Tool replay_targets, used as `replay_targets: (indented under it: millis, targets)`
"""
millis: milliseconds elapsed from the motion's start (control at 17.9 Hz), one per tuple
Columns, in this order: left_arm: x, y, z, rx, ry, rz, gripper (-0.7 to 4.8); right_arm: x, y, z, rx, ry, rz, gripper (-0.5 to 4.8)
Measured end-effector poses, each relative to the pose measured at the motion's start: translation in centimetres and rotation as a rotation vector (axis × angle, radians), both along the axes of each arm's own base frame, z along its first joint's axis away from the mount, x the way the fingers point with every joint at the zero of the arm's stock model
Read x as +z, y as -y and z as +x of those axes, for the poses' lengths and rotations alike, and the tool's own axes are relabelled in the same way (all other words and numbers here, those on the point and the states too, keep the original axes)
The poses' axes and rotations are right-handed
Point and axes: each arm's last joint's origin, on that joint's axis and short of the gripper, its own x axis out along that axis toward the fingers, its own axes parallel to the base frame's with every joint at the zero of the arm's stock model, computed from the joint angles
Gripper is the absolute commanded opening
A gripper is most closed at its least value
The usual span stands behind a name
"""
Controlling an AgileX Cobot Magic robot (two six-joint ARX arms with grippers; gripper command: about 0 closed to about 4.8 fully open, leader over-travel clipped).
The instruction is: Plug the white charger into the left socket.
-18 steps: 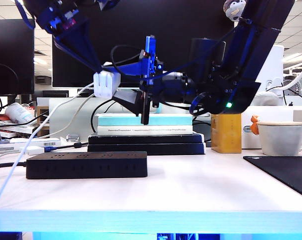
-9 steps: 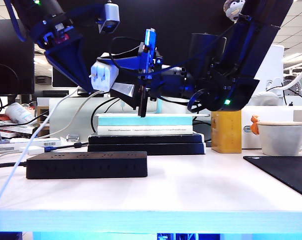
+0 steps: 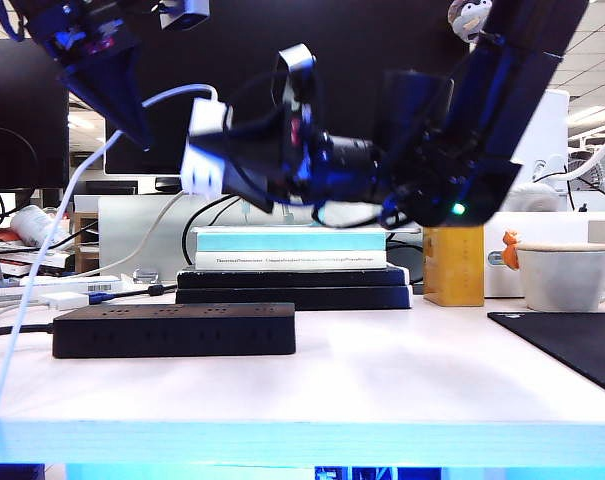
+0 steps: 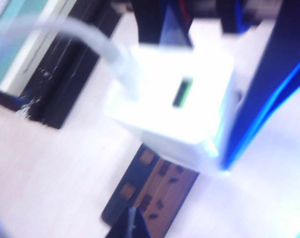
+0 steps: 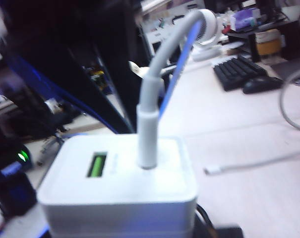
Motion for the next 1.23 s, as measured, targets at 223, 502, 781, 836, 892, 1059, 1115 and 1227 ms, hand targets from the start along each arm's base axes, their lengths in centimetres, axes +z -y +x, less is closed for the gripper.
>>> replay_targets:
  millis: [223, 502, 781, 836, 892, 1059, 1115, 1227]
  targets:
    - [0.2, 0.3, 0.1, 0.001, 0.001, -0.062, -0.06, -2.4, 0.1, 0.1, -0.088, -0.011, -0.070, -0.05]
    - [0.4, 0.4, 0.3, 0.041, -0.013, -0.116, -0.06, -3.9, 0.2, 0.3, -0.127, 0.068, -0.142, -0.05]
    - [0.4, 0.4, 0.3, 0.047, -0.017, -0.119, -0.06, -5.6, 0.2, 0.4, -0.155, 0.067, -0.179, -0.05]
    - [0.4, 0.4, 0.3, 0.048, -0.017, -0.120, -0.06, -5.9, 0.2, 0.4, -0.156, 0.062, -0.185, -0.05]
    - [0.4, 0.4, 0.3, 0.048, -0.017, -0.120, -0.06, -5.9, 0.2, 0.4, -0.158, 0.065, -0.184, -0.05]
    - [0.4, 0.4, 0.3, 0.048, -0.017, -0.120, -0.06, -5.9, 0.2, 0.5, -0.171, 0.085, -0.185, -0.05]
    - [0.4, 0.4, 0.3, 0.048, -0.017, -0.120, -0.06, -6.0, 0.2, 0.4, -0.171, 0.089, -0.189, -0.05]
    - [0.4, 0.4, 0.3, 0.048, -0.017, -0.120, -0.06, -6.2, 0.2, 0.4, -0.166, 0.110, -0.206, -0.05]
